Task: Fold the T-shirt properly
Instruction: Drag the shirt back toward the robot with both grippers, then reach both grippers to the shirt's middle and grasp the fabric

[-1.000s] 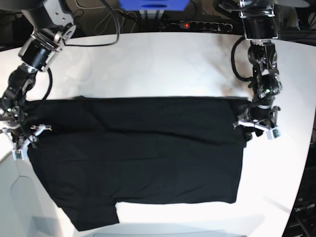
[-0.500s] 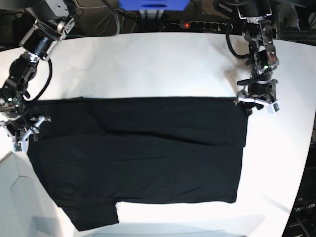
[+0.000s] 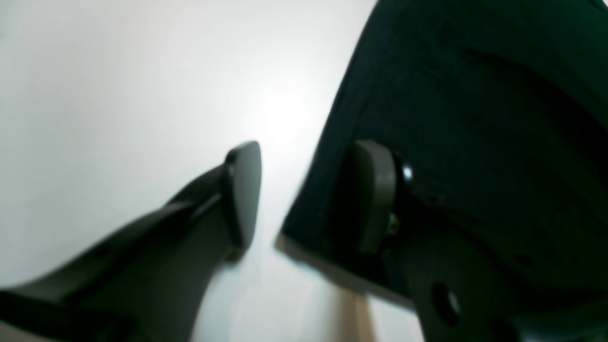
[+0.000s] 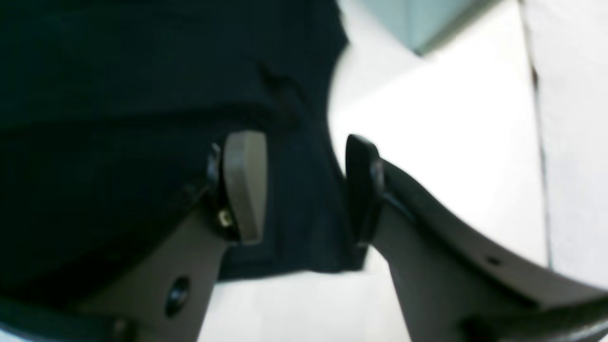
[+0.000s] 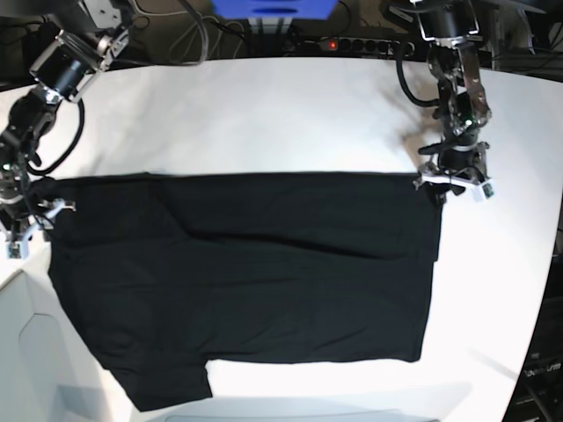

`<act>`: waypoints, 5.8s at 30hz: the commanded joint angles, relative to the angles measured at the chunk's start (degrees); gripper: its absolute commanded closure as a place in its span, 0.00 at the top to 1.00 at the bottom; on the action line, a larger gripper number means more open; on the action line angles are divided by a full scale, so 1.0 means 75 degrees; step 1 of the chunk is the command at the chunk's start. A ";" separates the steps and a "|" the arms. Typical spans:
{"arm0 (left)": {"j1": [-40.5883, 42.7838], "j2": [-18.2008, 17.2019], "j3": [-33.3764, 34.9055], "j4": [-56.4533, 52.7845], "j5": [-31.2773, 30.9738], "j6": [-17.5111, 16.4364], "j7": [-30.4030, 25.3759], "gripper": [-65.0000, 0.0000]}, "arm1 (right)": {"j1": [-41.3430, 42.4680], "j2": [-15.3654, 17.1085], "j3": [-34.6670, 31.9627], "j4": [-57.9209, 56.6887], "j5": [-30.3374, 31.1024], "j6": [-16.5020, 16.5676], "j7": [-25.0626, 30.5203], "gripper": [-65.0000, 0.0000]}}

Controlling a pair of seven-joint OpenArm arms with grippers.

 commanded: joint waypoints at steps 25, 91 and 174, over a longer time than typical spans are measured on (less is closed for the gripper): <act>0.0217 -0.0065 0.0849 -0.0066 -0.0010 0.0048 0.0242 0.00 | -0.0455 0.0867 0.0654 -0.2165 0.0097 0.0101 0.0992 0.43; 0.0076 -0.0241 -0.0381 0.3252 0.0002 0.0048 0.2891 0.00 | 0.0413 0.1231 -0.0120 0.0531 0.0109 0.0101 -0.1176 0.00; 0.0264 0.0134 -0.1870 0.3990 0.0060 0.0060 0.3454 0.65 | -0.0701 0.0188 -0.0401 0.0848 -0.0008 0.0101 -0.0192 0.44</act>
